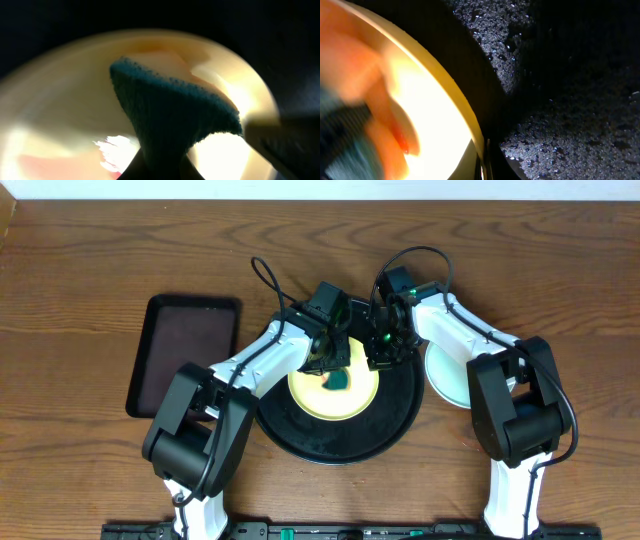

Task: Clean dirty plates on tray and stack at the side
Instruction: 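Scrub the yellow plate with the sponge in the left gripper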

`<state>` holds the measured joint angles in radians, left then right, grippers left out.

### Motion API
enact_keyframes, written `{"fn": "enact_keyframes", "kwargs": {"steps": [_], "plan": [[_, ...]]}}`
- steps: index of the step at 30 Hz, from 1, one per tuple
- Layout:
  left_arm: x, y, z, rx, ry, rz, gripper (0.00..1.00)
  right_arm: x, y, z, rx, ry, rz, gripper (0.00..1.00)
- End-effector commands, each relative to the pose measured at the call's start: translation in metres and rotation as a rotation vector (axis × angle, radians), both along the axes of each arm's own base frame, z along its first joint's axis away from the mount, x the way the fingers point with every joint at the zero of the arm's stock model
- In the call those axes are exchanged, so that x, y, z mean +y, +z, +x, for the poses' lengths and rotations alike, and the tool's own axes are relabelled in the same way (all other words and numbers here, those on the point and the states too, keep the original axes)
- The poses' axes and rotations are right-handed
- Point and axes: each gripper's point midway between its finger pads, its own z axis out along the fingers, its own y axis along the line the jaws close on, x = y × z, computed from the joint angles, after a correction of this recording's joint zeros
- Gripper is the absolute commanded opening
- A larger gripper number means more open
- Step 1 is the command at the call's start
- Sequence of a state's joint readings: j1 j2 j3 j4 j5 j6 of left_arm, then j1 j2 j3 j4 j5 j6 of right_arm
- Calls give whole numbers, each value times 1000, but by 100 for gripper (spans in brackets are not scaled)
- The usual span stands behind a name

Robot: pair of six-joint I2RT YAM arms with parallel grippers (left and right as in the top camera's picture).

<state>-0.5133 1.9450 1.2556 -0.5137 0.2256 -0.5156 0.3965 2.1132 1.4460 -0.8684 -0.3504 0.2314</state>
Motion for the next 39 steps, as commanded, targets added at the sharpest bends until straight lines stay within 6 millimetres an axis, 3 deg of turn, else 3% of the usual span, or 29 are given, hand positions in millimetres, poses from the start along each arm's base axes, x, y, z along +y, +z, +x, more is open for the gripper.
{"fn": "enact_keyframes", "kwargs": {"steps": [1,5,9,12,15,18,23,27,32,39], "plan": [[60,-5,34,-174,164,319,7,-5,-29,-17,70,-9,-56,1],[85,5,47,-265,226,453,8,-5,-29,-17,70,-8,-56,1],[86,5,47,-269,217,464,7,-5,-29,-17,70,-9,-56,1],[76,-5,27,-167,109,422,7,-5,-29,-17,70,-9,-56,1],[57,-16,-9,5,-26,312,7,-5,-29,-17,72,-15,-57,1],[42,-17,-32,108,-98,214,8,-5,-29,-17,71,-15,-57,1],[10,-11,-55,210,-174,18,7,-5,-29,-17,72,-15,-57,1],[4,-10,-44,162,-177,-5,7,-5,-29,-17,72,-15,-57,1],[5,-9,-8,-1,-154,41,7,-5,-29,-17,72,-15,-57,1],[44,-4,35,-193,-38,285,7,-5,-29,-17,72,-15,-57,1]]}}
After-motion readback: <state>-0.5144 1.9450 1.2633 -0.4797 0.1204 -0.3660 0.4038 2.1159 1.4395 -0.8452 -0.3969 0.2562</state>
